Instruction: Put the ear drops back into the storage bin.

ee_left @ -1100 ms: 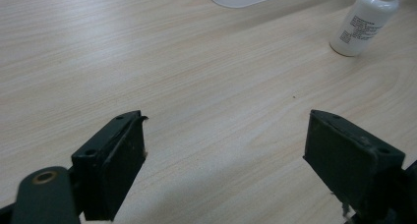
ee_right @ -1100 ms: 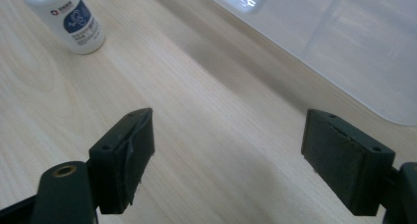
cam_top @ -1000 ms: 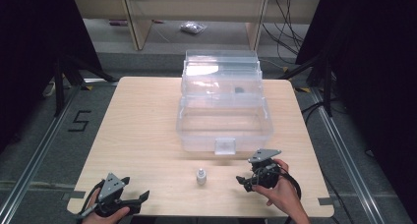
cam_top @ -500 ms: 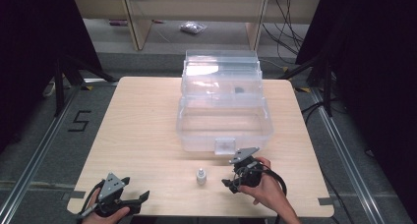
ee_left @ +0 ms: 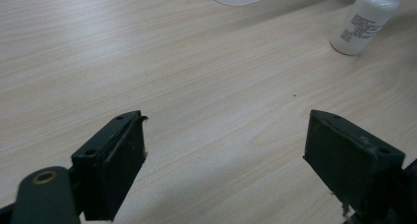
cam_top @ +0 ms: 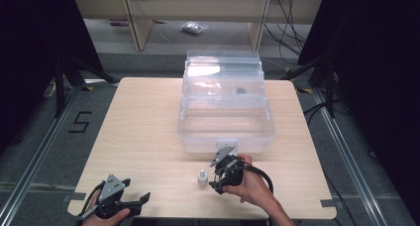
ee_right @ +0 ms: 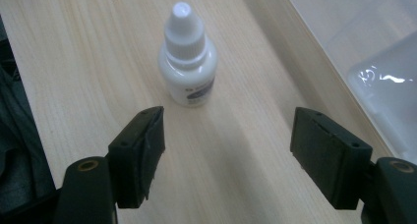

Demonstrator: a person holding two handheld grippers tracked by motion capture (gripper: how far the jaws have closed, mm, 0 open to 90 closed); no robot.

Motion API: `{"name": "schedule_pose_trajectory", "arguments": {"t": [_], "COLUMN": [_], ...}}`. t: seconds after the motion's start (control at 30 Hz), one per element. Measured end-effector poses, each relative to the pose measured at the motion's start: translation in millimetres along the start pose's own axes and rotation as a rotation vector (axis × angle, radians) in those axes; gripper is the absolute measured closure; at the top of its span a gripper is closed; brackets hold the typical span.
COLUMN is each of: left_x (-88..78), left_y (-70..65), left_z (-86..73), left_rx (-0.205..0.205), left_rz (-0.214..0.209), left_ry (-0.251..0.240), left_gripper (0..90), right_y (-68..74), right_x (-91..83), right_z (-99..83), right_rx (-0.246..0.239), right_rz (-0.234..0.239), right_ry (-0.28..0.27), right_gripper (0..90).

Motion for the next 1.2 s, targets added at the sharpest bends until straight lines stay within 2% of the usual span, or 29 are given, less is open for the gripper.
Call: {"name": "schedule_pose_trajectory", "arguments": {"t": [0.1,0.13,0.17,0.27,0.3,0.4,0.43,0.67,0.7,0.77,0.87,0.9,1.0,1.03,1.13,1.17,1.2], "left_x": [0.3,0.3,0.3,0.6,0.5,0.4,0.2,0.4,0.3,0.0,0.1,-0.3,-0.2,-0.5,-0.5,-0.5,-0.6], "left_y": [0.1,0.1,-0.1,-0.5,-1.0,-1.1,-1.0,-2.3,-3.0,-2.5,-2.8,-3.2,-2.7,-2.6,-2.4,-2.4,-3.0], "left_z": [0.4,0.4,0.1,0.0,0.1,-1.0,-1.5,-0.3,-0.5,-1.0,-0.6,-0.4,-0.4,-0.5,-1.4,-1.4,-0.5], "left_rx": [-0.004,-0.004,-0.001,0.001,0.001,0.006,0.007,-0.002,0.001,0.008,0.008,0.004,0.004,0.005,0.019,0.019,0.010], "left_rz": [-0.003,-0.003,-0.002,-0.005,-0.007,-0.007,-0.007,-0.012,-0.014,-0.008,-0.014,-0.014,-0.014,-0.011,-0.011,-0.011,-0.012], "left_ry": [-0.003,-0.003,-0.002,0.001,0.001,0.011,0.021,0.007,0.008,0.014,0.012,0.007,0.008,0.012,0.022,0.022,0.013], "left_gripper": [15.0,15.0,15.0,15.0,15.0,15.0,15.0,15.0,15.1,15.1,15.2,15.2,15.3,15.3,15.3,15.3,15.3], "right_y": [3.3,5.0,5.4,8.4,8.3,10.3,12.4,17.4,18.7,20.2,20.7,19.8,18.6,19.0,18.1,19.8,12.7], "right_x": [1.6,2.2,3.2,4.8,6.1,7.1,8.6,14.9,17.5,19.0,22.1,24.6,25.3,24.6,24.2,23.9,25.8], "right_z": [4.8,6.1,8.8,13.2,14.8,17.2,19.7,26.1,28.7,30.1,32.1,32.6,33.4,32.9,36.4,36.3,36.6], "right_rx": [-0.021,-0.012,-0.032,-0.033,-0.053,-0.053,-0.079,-0.118,-0.147,-0.132,-0.148,-0.131,-0.134,-0.111,-0.132,-0.122,-0.195], "right_rz": [0.004,0.006,0.005,0.006,0.002,0.006,0.010,0.009,0.016,0.015,0.025,0.021,0.026,0.025,0.037,0.044,0.007], "right_ry": [0.010,0.017,0.020,0.041,0.043,0.054,0.067,0.104,0.121,0.137,0.151,0.171,0.179,0.188,0.191,0.198,0.206], "right_gripper": [30.8,31.1,31.2,31.4,31.8,33.6,34.5,38.2,39.0,40.1,40.8,42.0,43.1,43.3,45.4,46.0,47.0]}}
Point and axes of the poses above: each handheld gripper's, and its own axes: x roughly forward along the jaws, z roughly out of its top, y roughly to its left, the point moved 8 cm from there along x, roughly forward along the jaws, and after that the axes turned 10 degrees about y, right-handed, at the moved point
